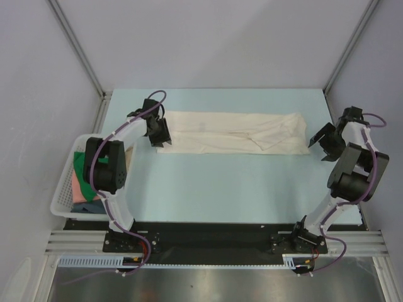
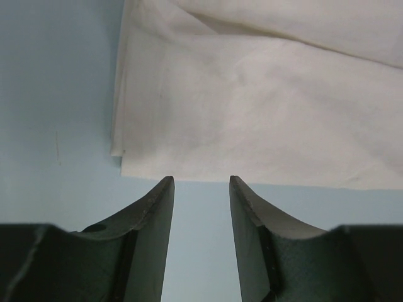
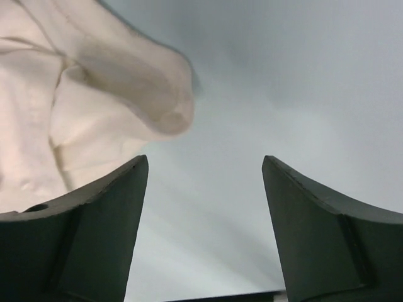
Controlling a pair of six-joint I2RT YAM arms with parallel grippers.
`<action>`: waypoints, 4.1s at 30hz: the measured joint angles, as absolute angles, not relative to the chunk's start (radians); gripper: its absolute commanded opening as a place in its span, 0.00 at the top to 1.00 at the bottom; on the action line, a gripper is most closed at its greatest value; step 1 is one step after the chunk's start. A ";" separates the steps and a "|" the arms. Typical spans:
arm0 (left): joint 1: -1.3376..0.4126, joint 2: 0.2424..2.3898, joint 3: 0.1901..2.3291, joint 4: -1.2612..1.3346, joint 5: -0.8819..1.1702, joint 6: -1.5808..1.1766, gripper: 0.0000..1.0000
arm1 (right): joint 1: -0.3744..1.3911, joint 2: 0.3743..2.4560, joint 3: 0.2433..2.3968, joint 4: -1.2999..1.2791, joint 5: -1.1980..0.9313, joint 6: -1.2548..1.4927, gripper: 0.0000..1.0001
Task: Fold and stack the t-shirts
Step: Fold the tshirt
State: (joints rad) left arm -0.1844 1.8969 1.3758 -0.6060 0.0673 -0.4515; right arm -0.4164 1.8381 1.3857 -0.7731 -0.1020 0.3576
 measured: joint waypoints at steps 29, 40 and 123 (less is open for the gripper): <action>-0.163 2.038 1.459 -0.624 0.080 -0.436 0.54 | -0.462 1.909 1.171 -0.396 -0.397 0.484 0.87; -0.163 1.996 1.390 -0.563 0.074 -0.435 0.53 | -0.504 1.932 1.244 -0.601 -0.366 0.459 0.54; -0.176 2.101 1.573 -0.578 0.257 -0.469 0.47 | -0.141 2.304 1.826 -0.363 -0.587 0.908 0.62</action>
State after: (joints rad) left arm -0.1761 2.1014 1.5730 -0.5777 0.2569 -0.4694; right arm -0.1406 2.3039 1.8259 -0.3630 -0.5873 0.9081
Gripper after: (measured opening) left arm 0.535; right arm 0.300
